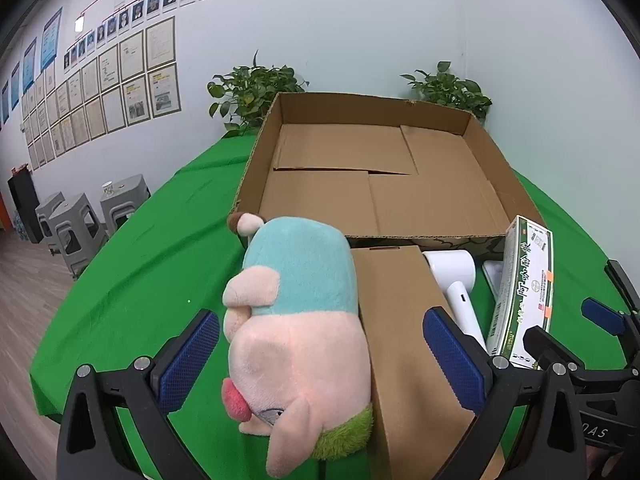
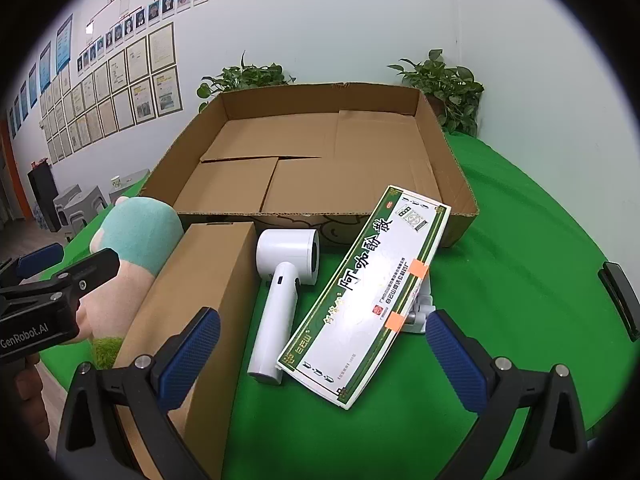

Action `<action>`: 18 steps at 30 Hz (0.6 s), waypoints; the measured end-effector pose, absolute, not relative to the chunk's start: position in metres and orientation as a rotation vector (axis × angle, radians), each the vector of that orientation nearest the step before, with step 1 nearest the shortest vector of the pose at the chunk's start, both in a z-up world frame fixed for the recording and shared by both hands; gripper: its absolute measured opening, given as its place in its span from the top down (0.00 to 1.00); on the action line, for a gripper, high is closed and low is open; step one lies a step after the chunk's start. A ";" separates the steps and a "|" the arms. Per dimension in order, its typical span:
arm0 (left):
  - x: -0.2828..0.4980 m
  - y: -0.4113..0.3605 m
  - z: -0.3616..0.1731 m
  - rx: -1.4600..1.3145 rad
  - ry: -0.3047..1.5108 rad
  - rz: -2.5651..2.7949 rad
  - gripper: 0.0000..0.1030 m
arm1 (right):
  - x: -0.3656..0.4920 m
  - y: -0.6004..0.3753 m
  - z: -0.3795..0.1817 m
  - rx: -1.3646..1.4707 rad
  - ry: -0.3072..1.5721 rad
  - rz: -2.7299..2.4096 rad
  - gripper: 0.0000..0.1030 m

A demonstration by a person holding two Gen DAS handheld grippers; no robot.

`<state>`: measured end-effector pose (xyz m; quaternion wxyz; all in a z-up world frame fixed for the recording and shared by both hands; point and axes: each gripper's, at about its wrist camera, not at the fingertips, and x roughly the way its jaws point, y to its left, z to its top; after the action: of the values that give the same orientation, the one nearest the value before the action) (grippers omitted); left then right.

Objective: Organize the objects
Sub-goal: 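Move the left gripper toward the pink-and-teal plush pig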

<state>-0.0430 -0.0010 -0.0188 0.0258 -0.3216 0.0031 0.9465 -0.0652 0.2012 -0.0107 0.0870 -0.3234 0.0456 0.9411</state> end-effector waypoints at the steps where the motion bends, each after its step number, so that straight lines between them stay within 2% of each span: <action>1: -0.043 -0.002 -0.019 -0.996 0.001 2.926 0.00 | -0.066 0.201 -0.011 -0.969 0.136 2.806 0.01; 12: -0.043 -0.010 -0.022 -1.005 -0.049 2.914 0.01 | -0.074 0.197 -0.013 -1.001 0.105 2.816 0.01; 18: -0.047 -0.016 -0.022 -1.012 -0.012 2.888 0.01 | -0.075 0.196 -0.016 -1.010 0.136 2.803 0.01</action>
<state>-0.0474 -0.0156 -0.0224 0.0405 -0.3305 -0.0038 0.9429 -0.0746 0.1956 -0.0158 0.0794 -0.3377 0.0454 0.9368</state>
